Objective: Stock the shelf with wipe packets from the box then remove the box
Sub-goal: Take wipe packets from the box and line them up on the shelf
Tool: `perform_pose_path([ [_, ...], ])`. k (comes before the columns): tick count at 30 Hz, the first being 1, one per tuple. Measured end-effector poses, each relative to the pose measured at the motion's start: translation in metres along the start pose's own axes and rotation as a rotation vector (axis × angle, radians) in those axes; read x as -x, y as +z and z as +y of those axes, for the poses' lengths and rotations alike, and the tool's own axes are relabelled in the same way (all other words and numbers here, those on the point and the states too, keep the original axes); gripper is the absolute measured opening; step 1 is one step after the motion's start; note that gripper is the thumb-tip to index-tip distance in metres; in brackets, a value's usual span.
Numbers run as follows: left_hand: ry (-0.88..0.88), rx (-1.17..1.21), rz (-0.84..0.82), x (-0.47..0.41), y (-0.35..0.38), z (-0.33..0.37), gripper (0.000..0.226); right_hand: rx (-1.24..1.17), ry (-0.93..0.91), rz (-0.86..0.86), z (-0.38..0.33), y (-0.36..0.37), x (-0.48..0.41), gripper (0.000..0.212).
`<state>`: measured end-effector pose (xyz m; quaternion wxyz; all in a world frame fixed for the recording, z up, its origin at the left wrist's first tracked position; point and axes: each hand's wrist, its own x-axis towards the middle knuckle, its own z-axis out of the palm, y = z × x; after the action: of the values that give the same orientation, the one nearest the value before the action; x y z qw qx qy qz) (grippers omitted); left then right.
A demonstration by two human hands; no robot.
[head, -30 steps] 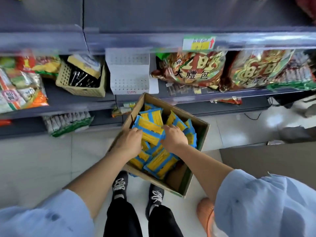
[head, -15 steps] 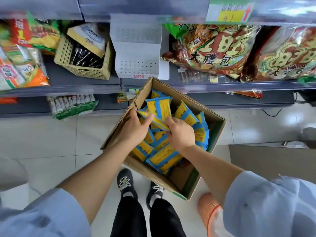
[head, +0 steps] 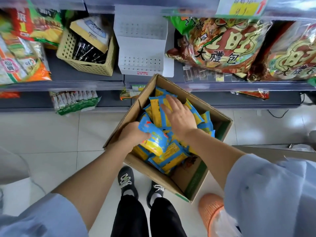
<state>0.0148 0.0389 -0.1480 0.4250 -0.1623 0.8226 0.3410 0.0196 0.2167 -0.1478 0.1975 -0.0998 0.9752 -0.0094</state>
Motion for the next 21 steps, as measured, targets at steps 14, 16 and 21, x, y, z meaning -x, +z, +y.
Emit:
perform_pose_path([
  [14,0.139,-0.209,0.028,-0.005,-0.004,-0.019,0.031,0.422,-0.113,-0.116,0.012,0.012,-0.008,0.082],
  [16,0.138,-0.259,0.031,-0.001,-0.006,-0.018,0.020,0.401,-0.139,-0.111,0.012,0.004,-0.006,0.078],
  [21,0.290,-0.417,0.004,0.023,-0.017,-0.002,0.031,0.326,-0.329,-0.130,0.013,-0.014,-0.003,0.035],
])
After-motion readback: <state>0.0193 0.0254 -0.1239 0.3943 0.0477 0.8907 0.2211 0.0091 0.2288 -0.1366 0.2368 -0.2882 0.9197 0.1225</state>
